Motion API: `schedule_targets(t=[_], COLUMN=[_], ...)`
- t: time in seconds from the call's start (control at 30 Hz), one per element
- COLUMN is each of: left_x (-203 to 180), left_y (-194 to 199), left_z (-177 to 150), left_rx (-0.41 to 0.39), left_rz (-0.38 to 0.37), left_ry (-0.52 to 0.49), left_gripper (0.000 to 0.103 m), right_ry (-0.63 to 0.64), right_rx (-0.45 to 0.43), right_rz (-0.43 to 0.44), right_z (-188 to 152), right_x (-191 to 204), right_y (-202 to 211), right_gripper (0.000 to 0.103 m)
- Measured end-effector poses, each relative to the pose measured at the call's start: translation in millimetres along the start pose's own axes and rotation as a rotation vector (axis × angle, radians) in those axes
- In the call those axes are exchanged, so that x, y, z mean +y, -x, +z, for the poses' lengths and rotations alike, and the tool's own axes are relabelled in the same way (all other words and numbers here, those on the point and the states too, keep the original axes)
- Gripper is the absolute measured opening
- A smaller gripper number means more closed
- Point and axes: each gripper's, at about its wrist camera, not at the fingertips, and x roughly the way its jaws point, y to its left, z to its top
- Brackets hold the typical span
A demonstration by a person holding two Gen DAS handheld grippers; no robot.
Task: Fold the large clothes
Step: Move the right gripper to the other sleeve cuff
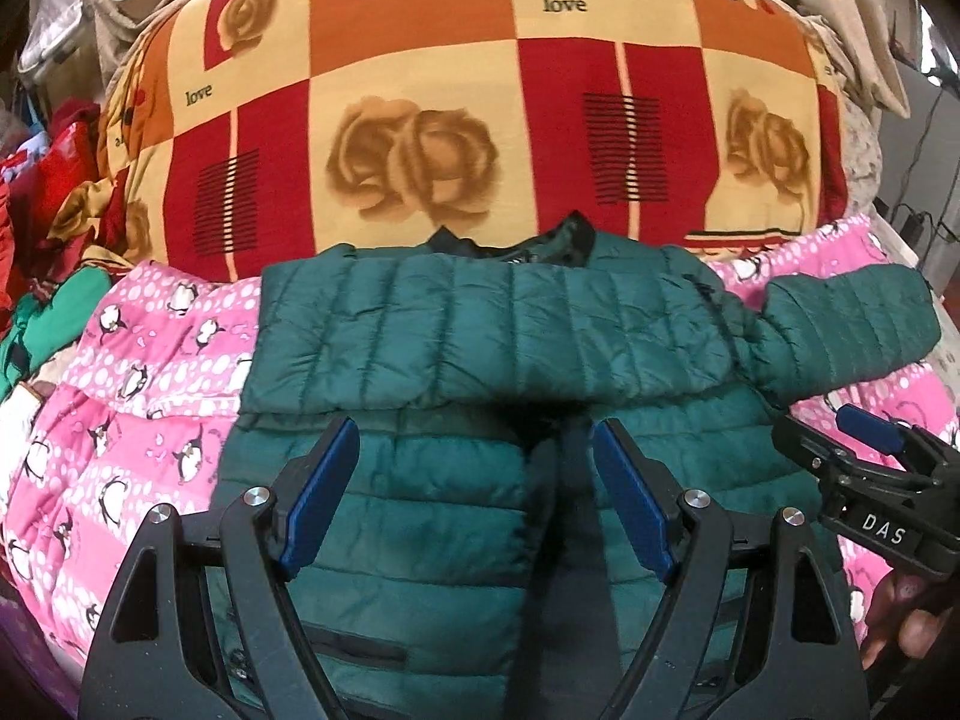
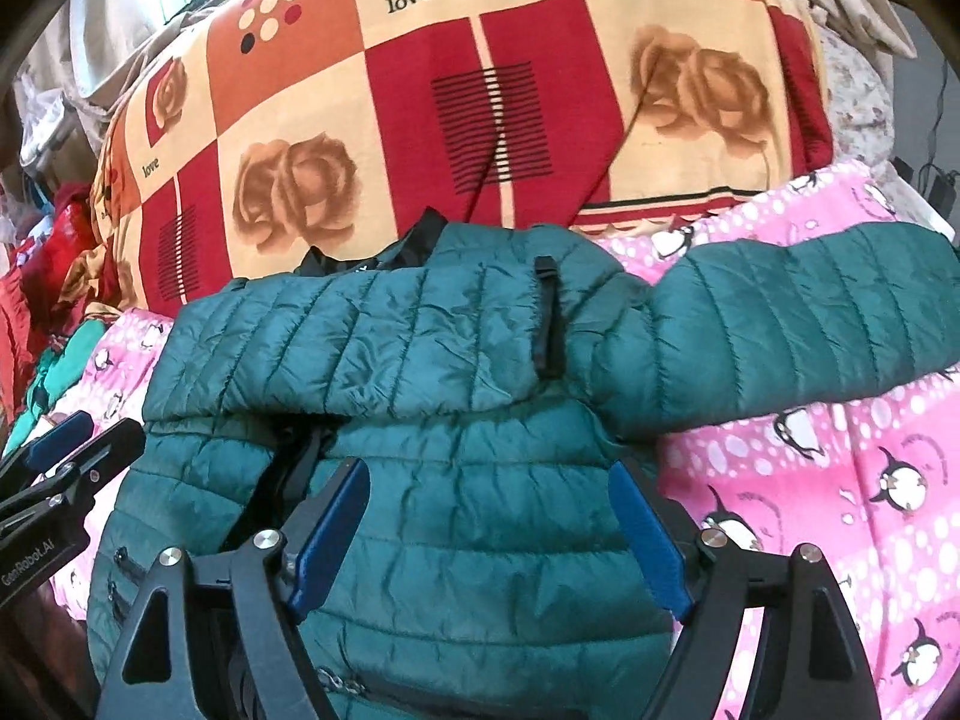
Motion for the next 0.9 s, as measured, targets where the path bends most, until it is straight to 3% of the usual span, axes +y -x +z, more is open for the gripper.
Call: schedule_targets(t=[0.6,0.9], left_x=[-21.6,-1.6], left_y=[-8.7,-33.6], left_z=[-4.8,2.9], left_rx=[0.013,0.035], left_rz=[-0.018,-0.104], left_ry=[-0.004,0.079], left_gripper=[0.081,0.081], right_ry=[-0.048,-0.070], right_rx=[-0.017,-0.033], right_rz=[-0.039,-0.094], right_z=[-10.2,-1.8], right_x=[-32.4,-54.1], right_y=[7.6,2.8], right_gripper=[0.080,0.080])
